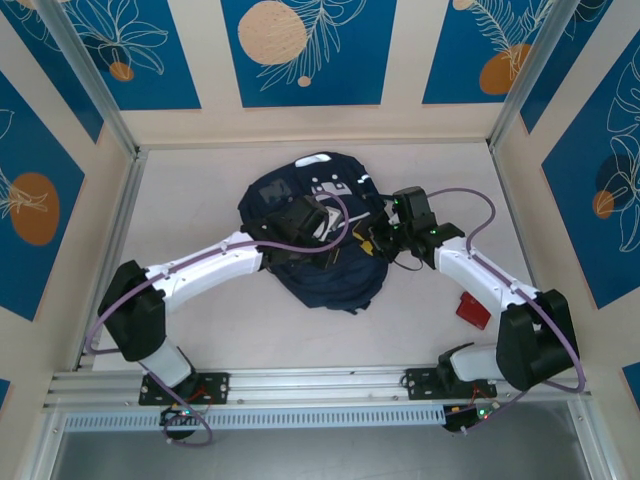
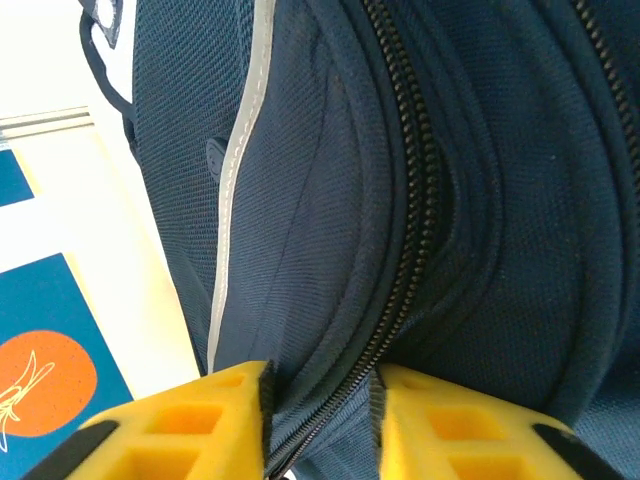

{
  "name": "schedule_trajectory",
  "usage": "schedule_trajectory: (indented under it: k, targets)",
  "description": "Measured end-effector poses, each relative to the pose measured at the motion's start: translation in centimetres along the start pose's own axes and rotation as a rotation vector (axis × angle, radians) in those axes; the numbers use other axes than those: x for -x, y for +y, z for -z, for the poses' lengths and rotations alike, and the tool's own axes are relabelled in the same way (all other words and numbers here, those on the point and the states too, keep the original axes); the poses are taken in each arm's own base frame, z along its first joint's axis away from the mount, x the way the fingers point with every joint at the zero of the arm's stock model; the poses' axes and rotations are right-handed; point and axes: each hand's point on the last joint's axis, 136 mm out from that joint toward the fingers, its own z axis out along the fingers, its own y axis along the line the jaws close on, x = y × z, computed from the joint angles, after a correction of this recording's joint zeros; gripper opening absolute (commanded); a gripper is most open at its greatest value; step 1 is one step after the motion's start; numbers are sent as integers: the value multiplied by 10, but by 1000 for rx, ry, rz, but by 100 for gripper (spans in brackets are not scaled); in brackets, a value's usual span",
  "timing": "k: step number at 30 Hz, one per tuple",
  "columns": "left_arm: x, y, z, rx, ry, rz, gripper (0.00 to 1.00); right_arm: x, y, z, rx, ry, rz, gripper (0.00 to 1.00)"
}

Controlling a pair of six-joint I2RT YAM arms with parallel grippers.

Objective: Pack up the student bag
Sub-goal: Unzip the student bag at the center of the table.

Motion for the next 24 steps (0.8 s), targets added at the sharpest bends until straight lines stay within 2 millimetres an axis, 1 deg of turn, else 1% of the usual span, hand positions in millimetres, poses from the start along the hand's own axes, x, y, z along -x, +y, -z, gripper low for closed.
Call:
schedule_trajectory:
  k: [4, 5, 11, 15, 19, 21, 23, 24]
  targets:
    - [-4, 4, 0, 22, 16, -19, 0, 0, -2, -2, -13, -5, -4, 17]
    - [-5, 5, 0, 30, 20, -24, 0, 0, -2, -3, -17, -3, -5, 16]
    - [-14, 19, 5, 81, 70, -28, 0, -2, -6, -6, -43, -2, -12, 14]
    - [-23, 33, 13, 106, 106, 2, 0, 0, -8, -6, -55, -14, -11, 14]
    - [-32, 54, 26, 127, 129, 50, 0, 1, -5, -6, -54, -18, 0, 14]
    - [-40, 69, 32, 159, 146, 76, 0, 4, -5, -7, -59, -29, 2, 14]
    - [-47, 91, 39, 225, 166, 104, 0, 8, -8, -8, -73, -48, 2, 14]
    - [-47, 98, 40, 245, 166, 110, 0, 9, -9, -8, -78, -50, 2, 13]
